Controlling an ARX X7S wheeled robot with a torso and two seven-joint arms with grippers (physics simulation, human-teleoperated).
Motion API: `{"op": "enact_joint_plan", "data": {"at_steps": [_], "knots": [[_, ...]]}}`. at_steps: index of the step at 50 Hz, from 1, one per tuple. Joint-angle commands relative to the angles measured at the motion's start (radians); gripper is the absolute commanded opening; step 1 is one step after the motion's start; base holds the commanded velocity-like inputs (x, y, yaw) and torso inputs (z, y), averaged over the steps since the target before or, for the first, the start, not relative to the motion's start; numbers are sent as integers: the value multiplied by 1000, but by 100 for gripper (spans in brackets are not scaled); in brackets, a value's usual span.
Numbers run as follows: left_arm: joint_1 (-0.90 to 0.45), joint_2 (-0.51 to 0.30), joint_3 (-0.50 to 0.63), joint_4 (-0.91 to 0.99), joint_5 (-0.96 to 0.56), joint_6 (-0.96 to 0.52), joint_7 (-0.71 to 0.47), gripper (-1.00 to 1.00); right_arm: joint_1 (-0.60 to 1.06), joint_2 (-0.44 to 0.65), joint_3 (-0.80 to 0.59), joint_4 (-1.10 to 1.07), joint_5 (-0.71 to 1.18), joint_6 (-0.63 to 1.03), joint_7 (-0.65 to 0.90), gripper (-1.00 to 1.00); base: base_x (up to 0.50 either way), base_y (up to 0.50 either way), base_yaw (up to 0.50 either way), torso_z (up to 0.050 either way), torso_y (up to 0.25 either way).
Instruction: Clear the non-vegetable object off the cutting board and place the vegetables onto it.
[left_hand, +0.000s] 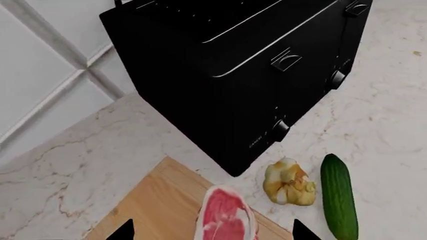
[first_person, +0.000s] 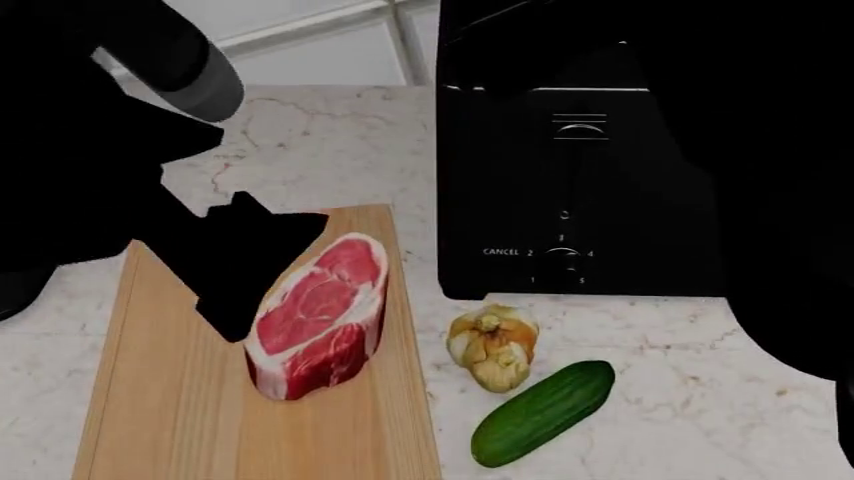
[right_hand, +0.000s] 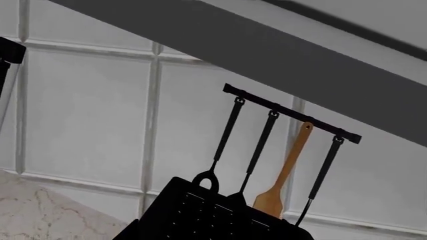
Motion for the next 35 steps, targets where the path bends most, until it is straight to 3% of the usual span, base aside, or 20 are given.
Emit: {"op": "enact_joint_plan", "data": {"at_steps": [1, 20, 35], "knots": [[21, 34, 53, -26, -5, 56, 57, 100, -6, -4, 18, 6, 39, -18, 15, 100, 0, 0, 0, 0, 0], [86, 46, 249, -65, 289, 190, 265, 100, -40, 20, 35, -5, 100, -28, 64, 100, 0, 0, 0, 0, 0], [123, 63, 290, -116, 337, 257, 327, 100, -35, 37, 34, -2, 159, -32, 110, 100, 0, 0, 0, 0, 0]]}}
